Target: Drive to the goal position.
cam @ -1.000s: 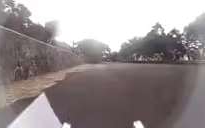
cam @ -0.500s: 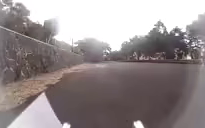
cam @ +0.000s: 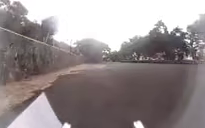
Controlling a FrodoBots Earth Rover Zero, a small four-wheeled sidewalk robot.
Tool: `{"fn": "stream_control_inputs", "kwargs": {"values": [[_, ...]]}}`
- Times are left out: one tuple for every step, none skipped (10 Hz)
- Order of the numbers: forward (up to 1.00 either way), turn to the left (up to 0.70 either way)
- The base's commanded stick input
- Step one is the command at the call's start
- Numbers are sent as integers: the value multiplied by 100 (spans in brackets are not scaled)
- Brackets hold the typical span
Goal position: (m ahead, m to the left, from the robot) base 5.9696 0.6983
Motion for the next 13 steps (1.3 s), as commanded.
{"fn": "stream_control_inputs", "kwargs": {"values": [[100,0],[100,-6],[100,-15],[100,-25],[100,-16],[100,-7],[100,-16],[100,-9],[100,-3],[100,-13],[100,-8],[100,-3],[100,-12]]}}
